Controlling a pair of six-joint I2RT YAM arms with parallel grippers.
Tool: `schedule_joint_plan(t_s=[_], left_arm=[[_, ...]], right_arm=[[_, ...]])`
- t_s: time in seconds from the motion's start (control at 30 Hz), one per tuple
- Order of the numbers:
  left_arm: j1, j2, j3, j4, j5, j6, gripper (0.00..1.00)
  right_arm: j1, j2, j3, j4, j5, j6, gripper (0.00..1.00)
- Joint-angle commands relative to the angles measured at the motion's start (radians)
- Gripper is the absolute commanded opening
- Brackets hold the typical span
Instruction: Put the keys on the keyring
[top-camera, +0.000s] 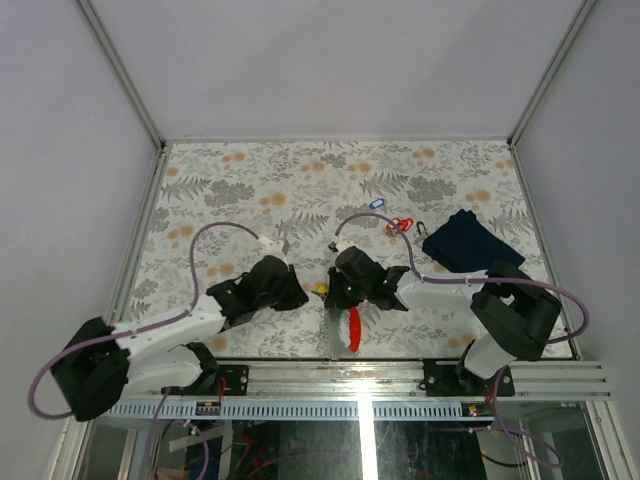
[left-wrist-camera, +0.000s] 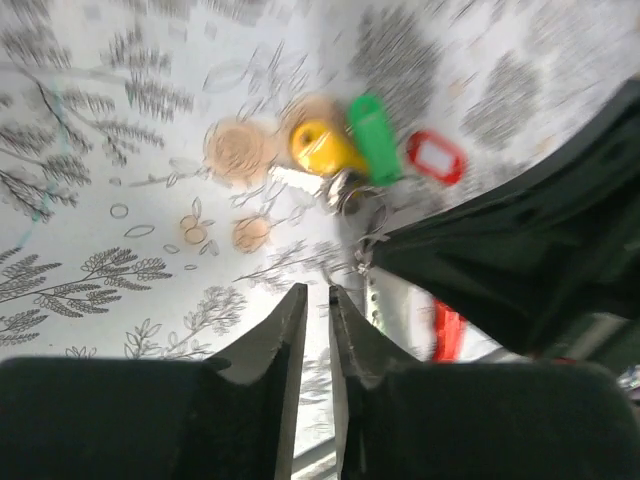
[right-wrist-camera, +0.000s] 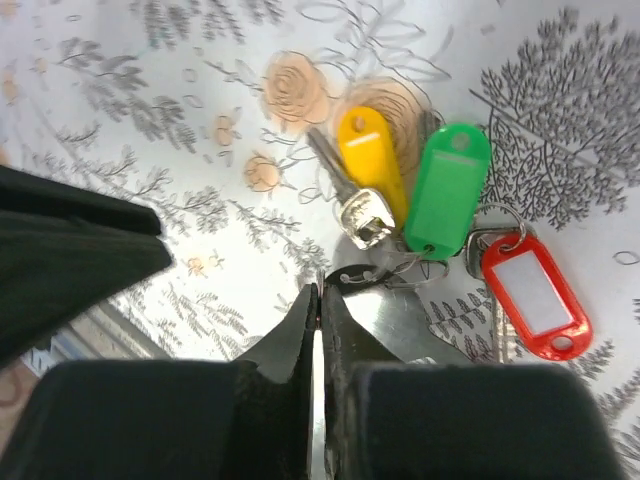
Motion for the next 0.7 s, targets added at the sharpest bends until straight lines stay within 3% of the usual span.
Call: schedule_joint_plan(t_s=[0.0,0.27,0.5,0.67], left_arm=[[-0.003,-0.177,0.121,-0.202,-0.162,0.078,0.18],[-0.001,-0.350,0.208,-0.327,-0.232,0.173,0.21],[-0.002,-0.353,0.281,-0.363,-0.245,0.196,0.22],[-0.001,-0.316,0.349,-0.380,-0.224,0.223,0.21]], right_arm=[[-0.006,-0.172,0.065,-0.006,-0.010,-0.201,0.00],[-0.006,-0.342,0.086,0.008,-0.079,-0.441,0.01],[-0.004,-0.479,0.094,-0.057,-0.189,-0.720,0.04],[-0.005,-0.597,0.099,-0.135,-0.239,-0.864,0.00]])
